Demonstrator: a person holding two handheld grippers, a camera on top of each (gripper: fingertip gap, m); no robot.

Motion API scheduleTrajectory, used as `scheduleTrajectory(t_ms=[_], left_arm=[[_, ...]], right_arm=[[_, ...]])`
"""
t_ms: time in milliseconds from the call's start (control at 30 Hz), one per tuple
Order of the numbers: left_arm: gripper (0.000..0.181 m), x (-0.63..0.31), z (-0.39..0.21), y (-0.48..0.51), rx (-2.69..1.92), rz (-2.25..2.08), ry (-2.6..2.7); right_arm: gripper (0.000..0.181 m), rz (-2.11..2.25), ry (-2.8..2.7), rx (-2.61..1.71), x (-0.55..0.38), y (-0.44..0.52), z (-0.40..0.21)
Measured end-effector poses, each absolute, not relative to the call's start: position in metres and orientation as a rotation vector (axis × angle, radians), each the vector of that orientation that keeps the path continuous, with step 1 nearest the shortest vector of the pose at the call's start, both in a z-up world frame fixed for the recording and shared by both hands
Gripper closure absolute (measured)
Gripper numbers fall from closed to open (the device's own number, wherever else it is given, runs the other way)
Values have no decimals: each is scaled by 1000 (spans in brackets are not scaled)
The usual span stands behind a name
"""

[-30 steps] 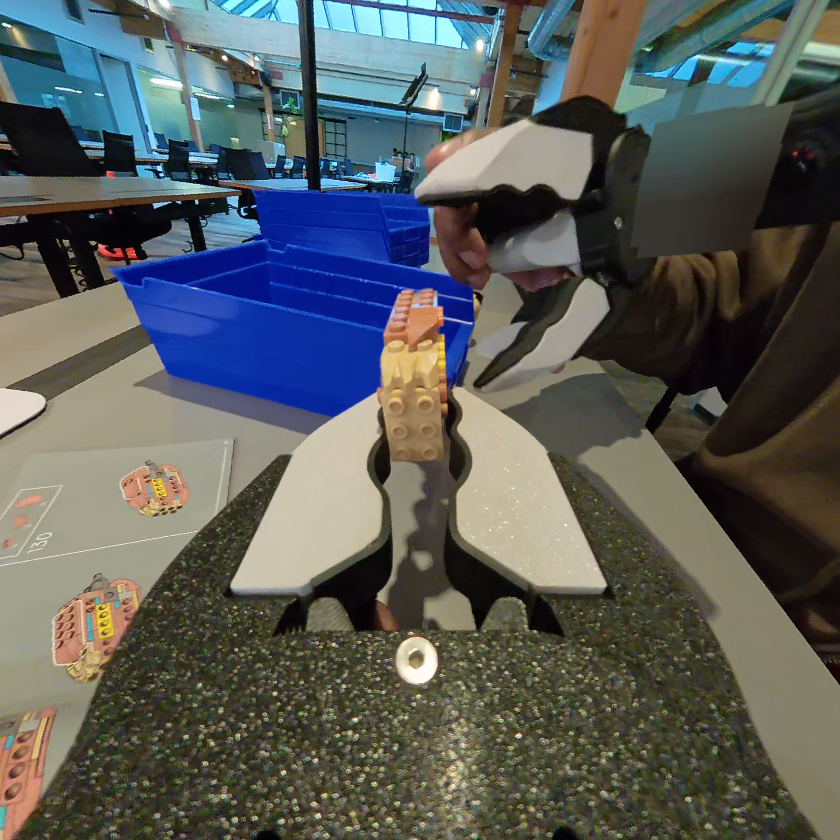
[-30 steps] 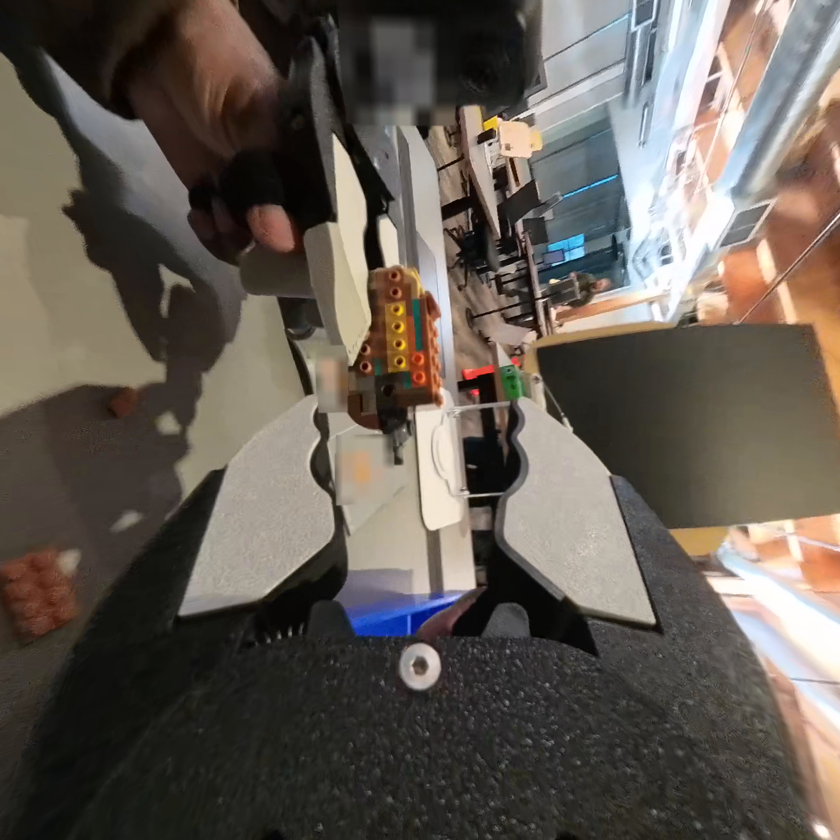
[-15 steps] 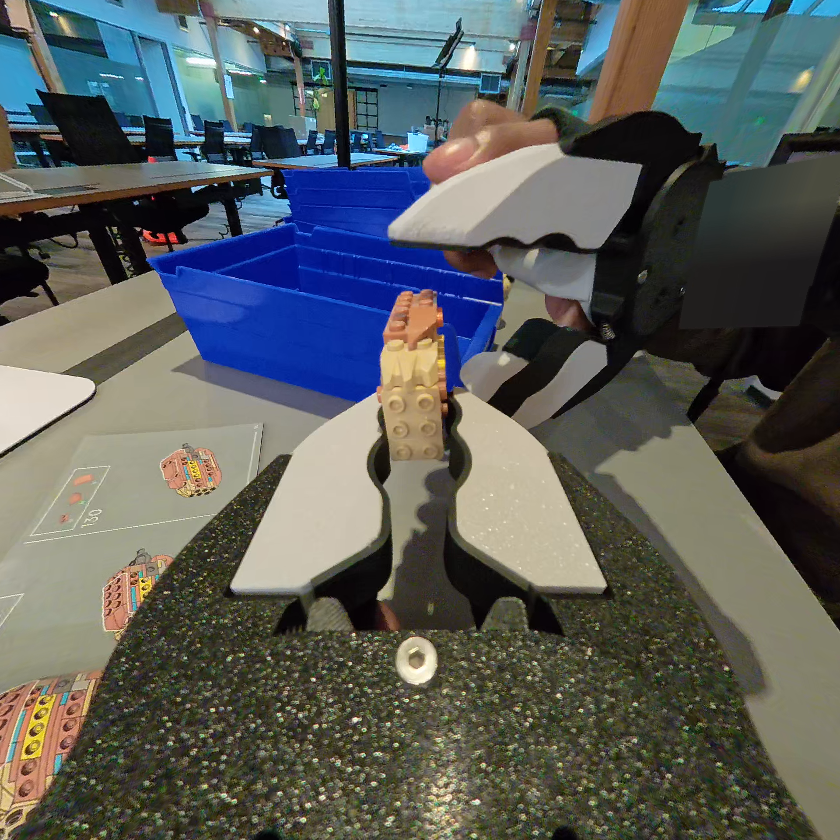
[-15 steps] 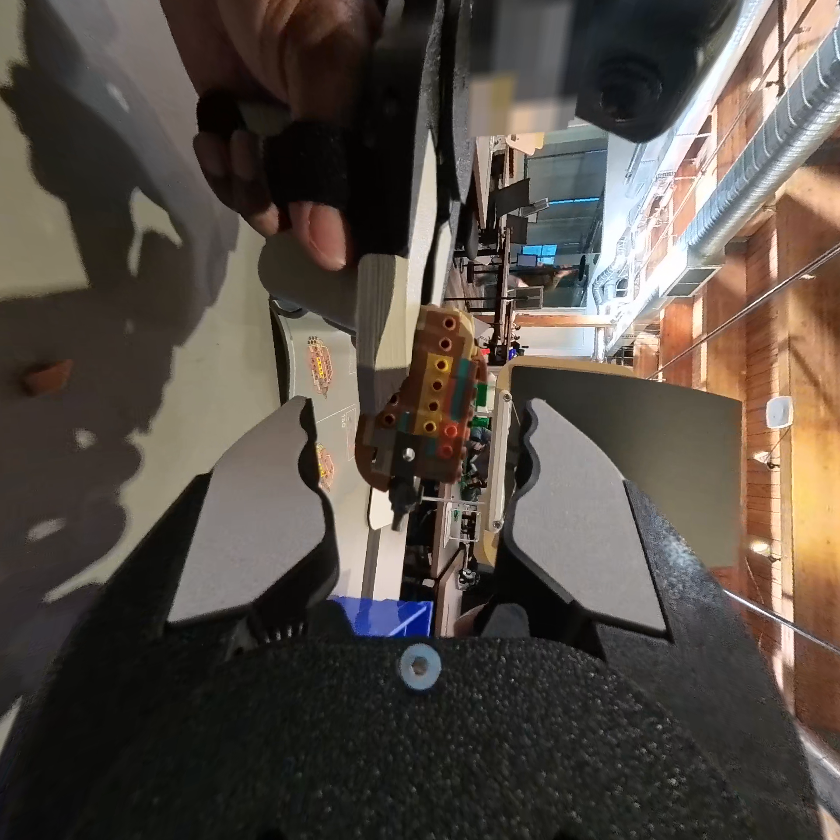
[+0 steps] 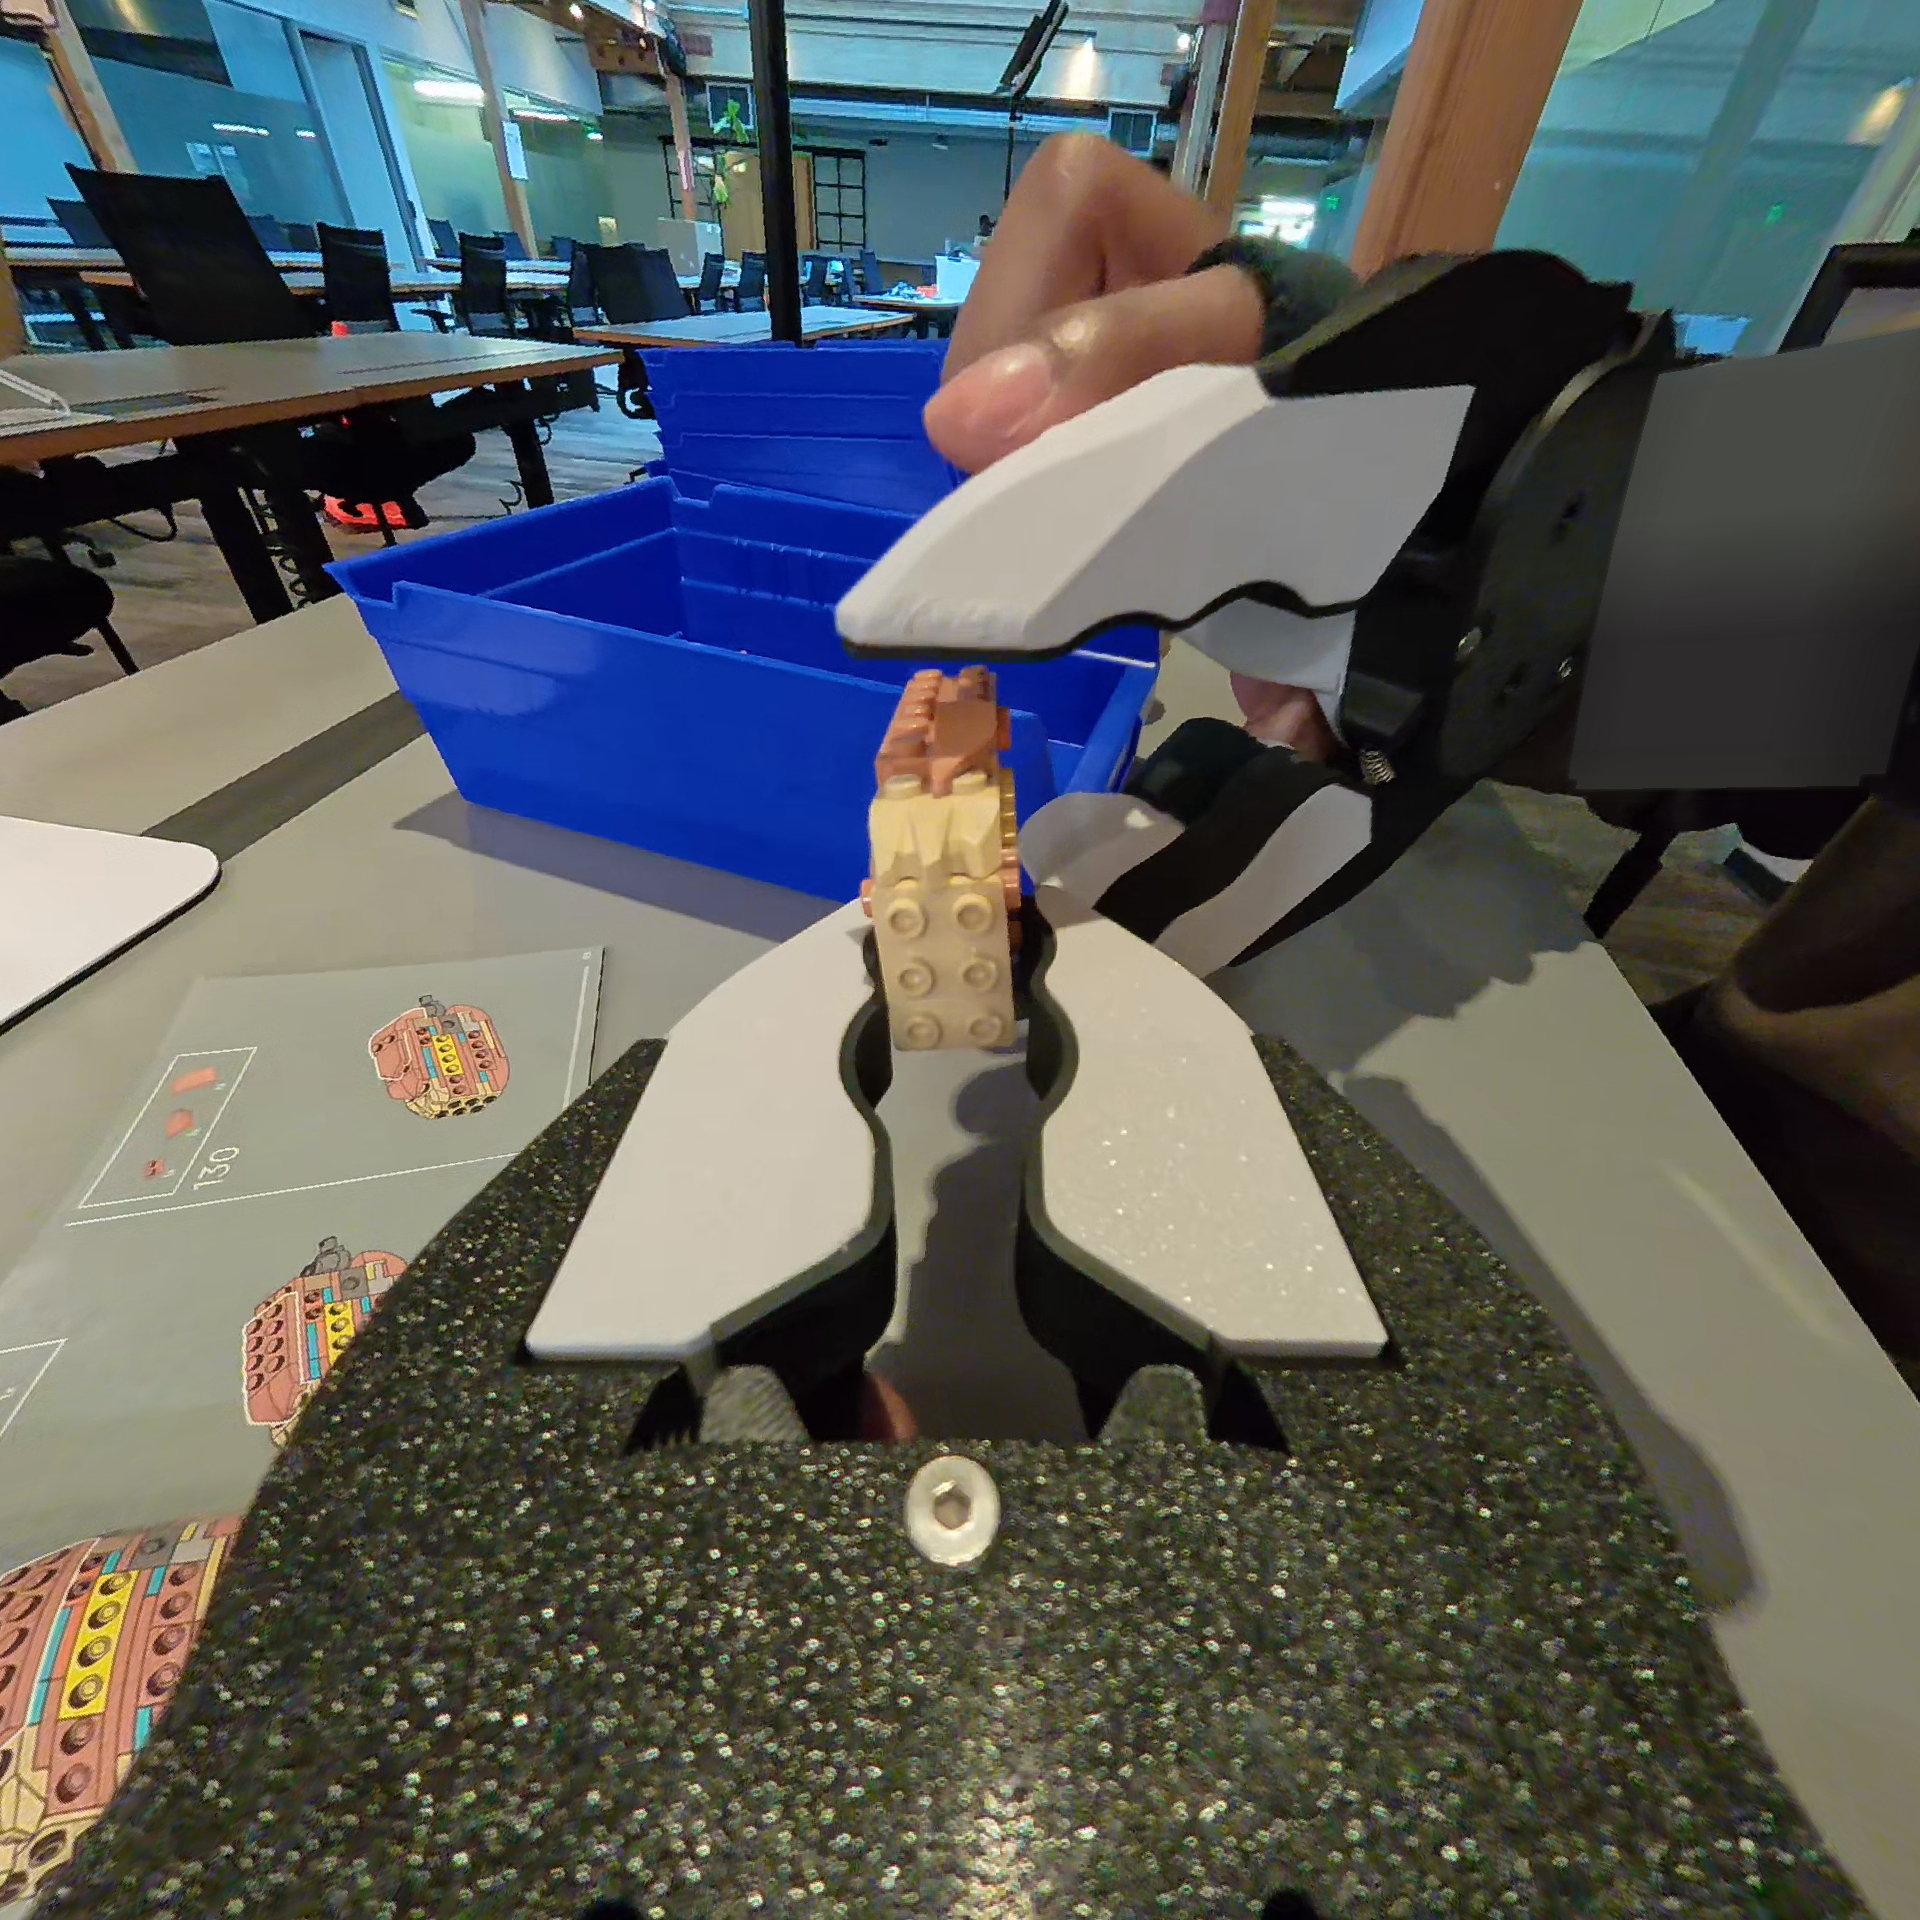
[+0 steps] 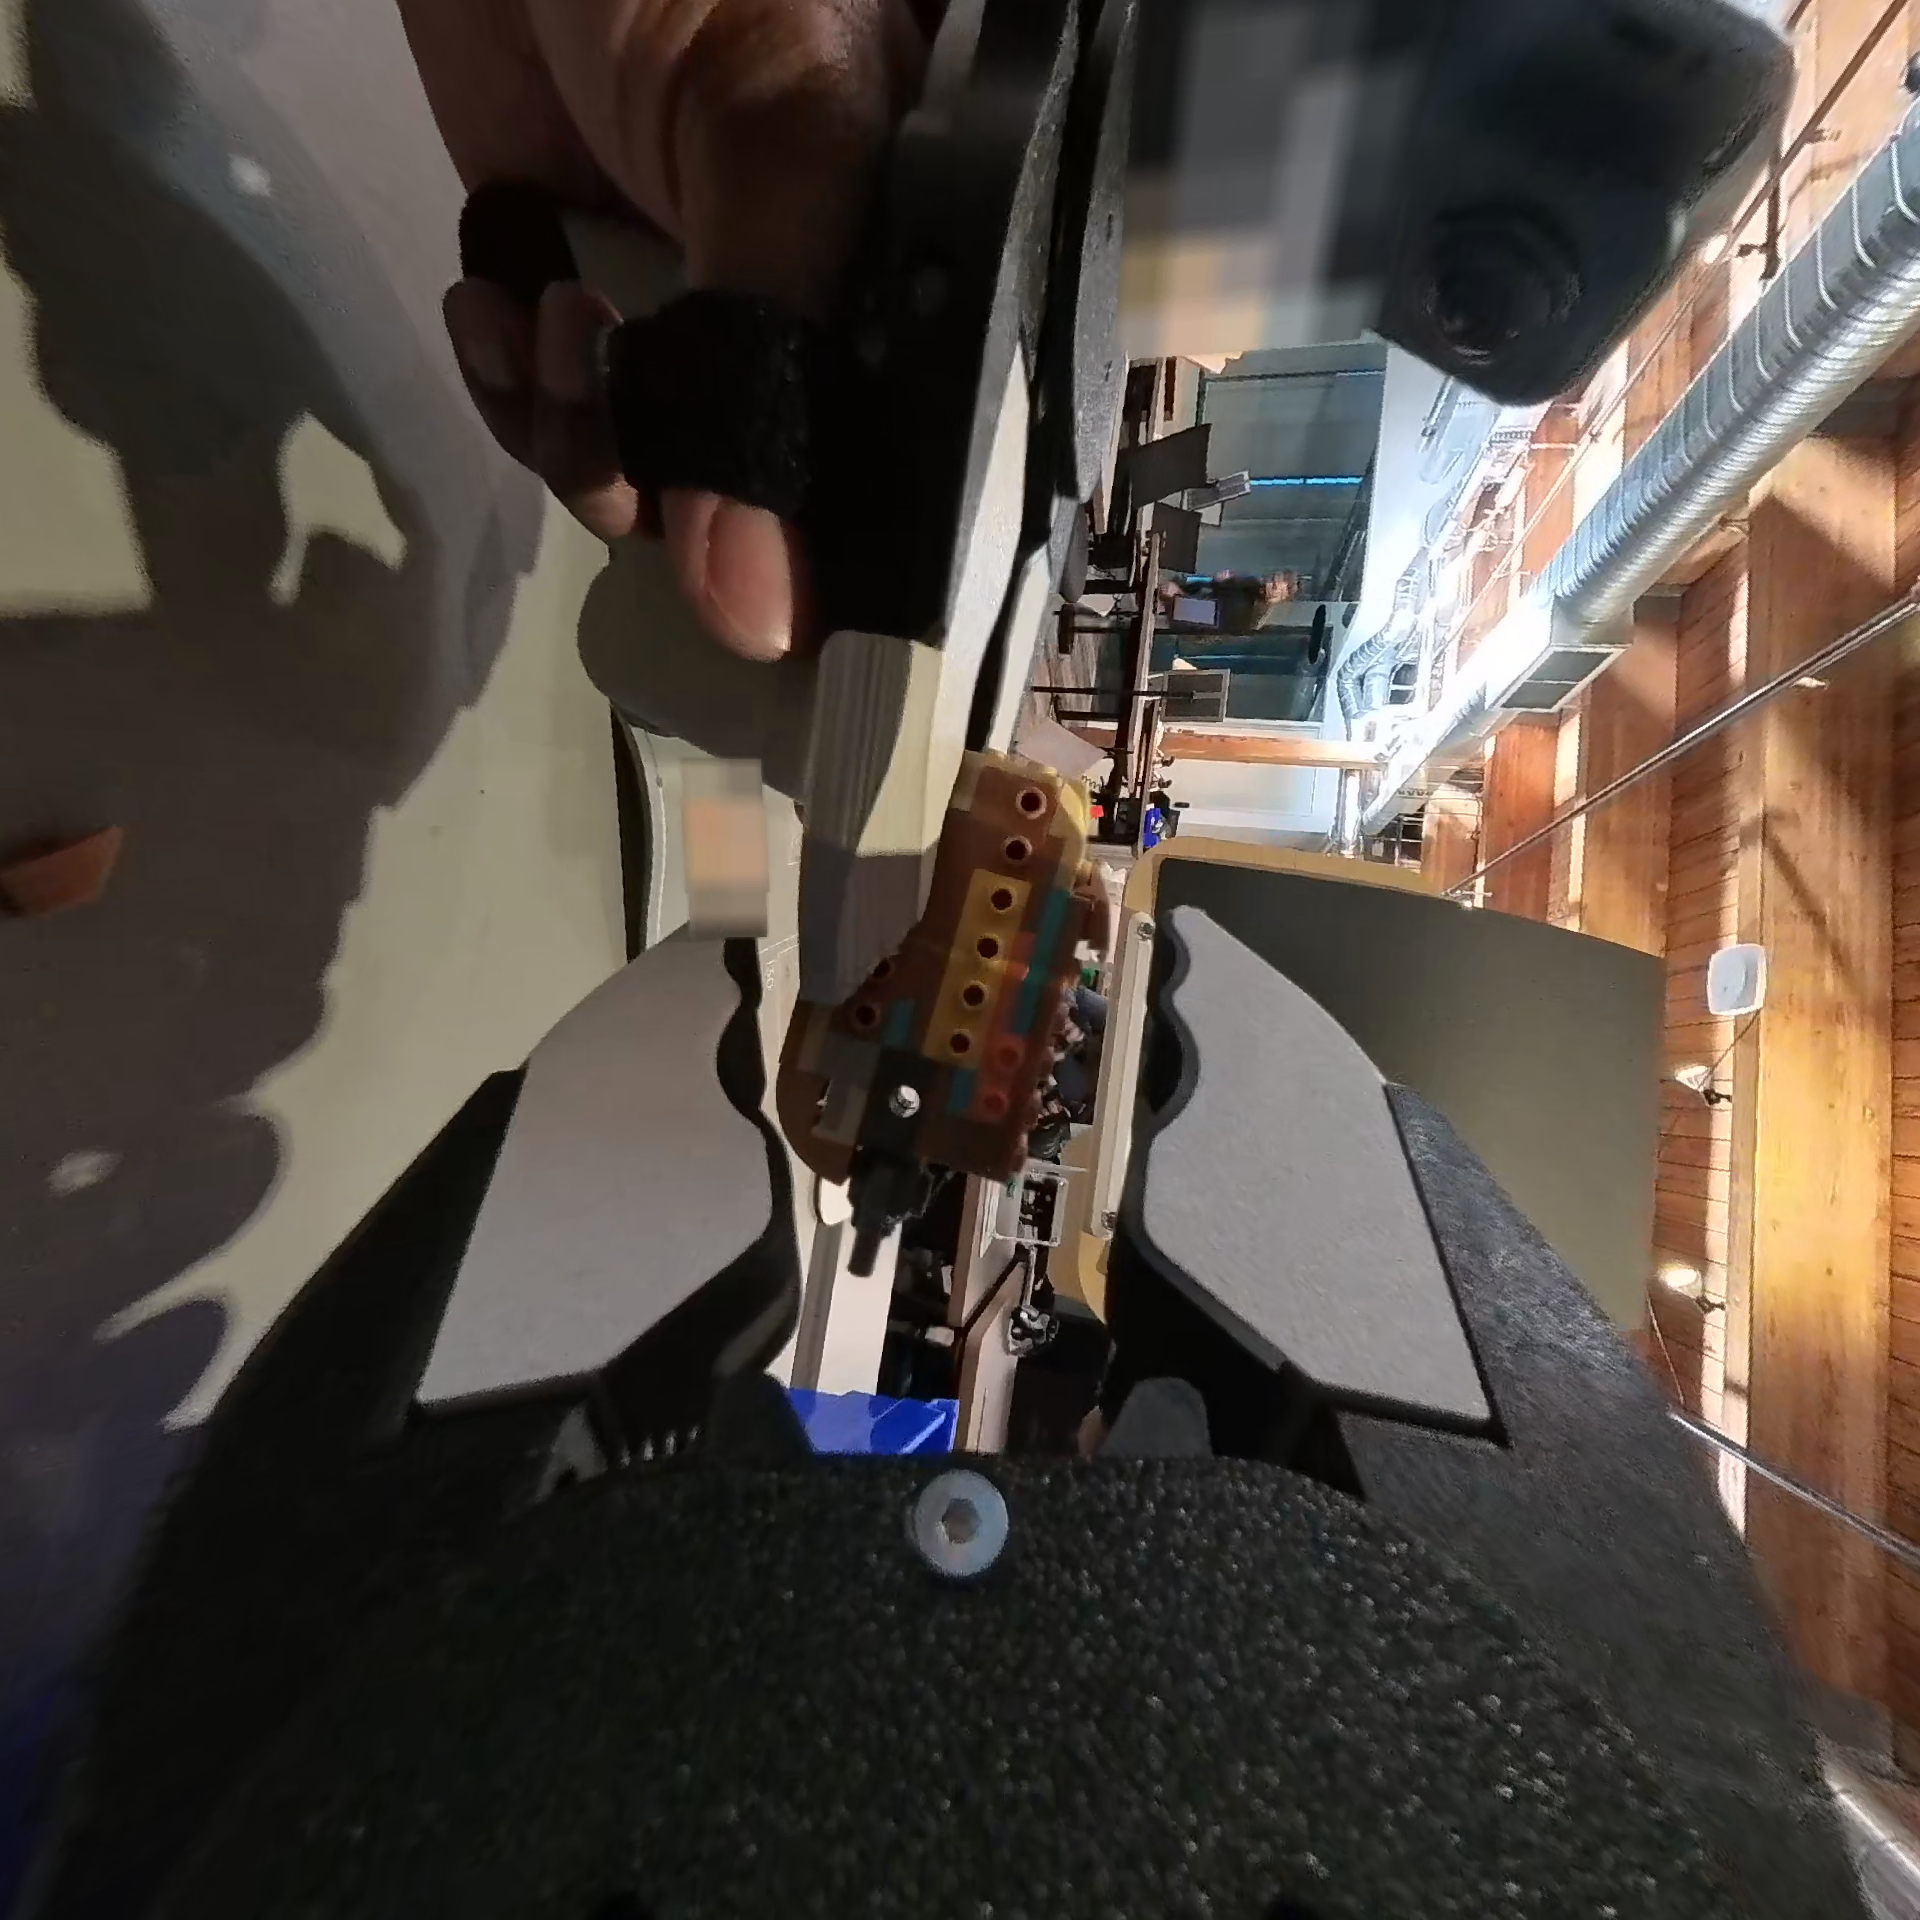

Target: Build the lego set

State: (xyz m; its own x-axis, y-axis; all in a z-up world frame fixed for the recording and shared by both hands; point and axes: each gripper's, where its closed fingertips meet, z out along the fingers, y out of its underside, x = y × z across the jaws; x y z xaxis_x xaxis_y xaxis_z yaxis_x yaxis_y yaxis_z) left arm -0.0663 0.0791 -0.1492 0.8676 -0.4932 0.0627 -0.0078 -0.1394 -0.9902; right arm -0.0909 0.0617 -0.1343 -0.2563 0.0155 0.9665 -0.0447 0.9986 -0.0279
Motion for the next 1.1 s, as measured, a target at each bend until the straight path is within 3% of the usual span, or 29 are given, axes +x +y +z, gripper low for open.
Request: scheduleTrajectory(t_ms=[333, 1100], left_arm=[[159, -67, -148, 79, -1665, -435, 391], [160, -61, -151, 75, -1744, -461, 416]], right_arm=[[124, 43, -1814, 23, -93, 63, -134], [126, 76, -1913, 29, -90, 60, -138]])
